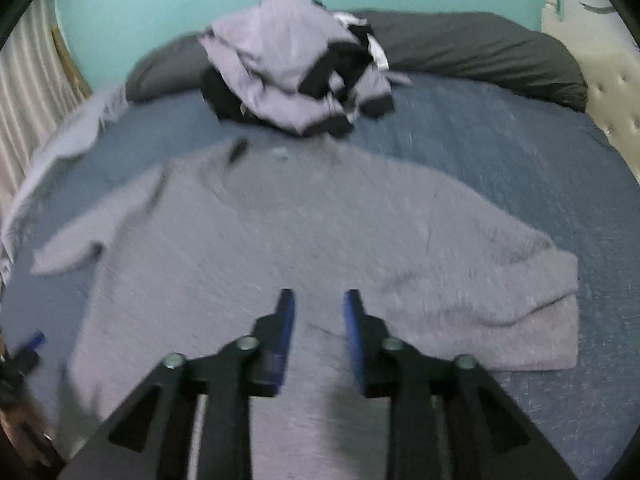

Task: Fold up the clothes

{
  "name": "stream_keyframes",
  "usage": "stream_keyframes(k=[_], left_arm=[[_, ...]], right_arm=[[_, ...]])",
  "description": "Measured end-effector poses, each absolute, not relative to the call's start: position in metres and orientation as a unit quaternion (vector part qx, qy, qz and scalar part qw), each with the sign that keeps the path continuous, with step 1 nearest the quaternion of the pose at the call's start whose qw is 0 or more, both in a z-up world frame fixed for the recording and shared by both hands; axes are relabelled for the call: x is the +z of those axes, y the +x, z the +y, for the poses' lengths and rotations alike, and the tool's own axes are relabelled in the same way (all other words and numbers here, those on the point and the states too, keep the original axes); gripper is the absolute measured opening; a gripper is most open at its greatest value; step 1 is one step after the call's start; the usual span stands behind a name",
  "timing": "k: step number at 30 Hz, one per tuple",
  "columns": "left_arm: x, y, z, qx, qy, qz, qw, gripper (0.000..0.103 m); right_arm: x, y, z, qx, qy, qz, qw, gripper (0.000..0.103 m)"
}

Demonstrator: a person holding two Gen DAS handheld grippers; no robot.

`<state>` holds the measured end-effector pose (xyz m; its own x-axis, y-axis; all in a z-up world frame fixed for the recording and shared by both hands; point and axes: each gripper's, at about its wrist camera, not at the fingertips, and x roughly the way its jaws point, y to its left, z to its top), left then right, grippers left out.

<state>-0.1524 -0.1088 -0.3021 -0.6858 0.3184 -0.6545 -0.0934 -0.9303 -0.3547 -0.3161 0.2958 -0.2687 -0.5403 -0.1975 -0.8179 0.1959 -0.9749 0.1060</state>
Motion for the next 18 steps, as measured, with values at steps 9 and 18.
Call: stream_keyframes(k=[9, 18], left_arm=[[-0.316, -0.165, -0.095, 0.898, -0.395, -0.145, 0.126, 0.102], [-0.320, -0.169, -0.089, 0.895, -0.401, -0.141, 0.135, 0.102]], right_arm=[[-0.343, -0.329, 0.299, -0.853, 0.507, 0.094, 0.081, 0.038], [-0.360, -0.321, 0.288, -0.840, 0.494, 0.196, 0.103, 0.043]])
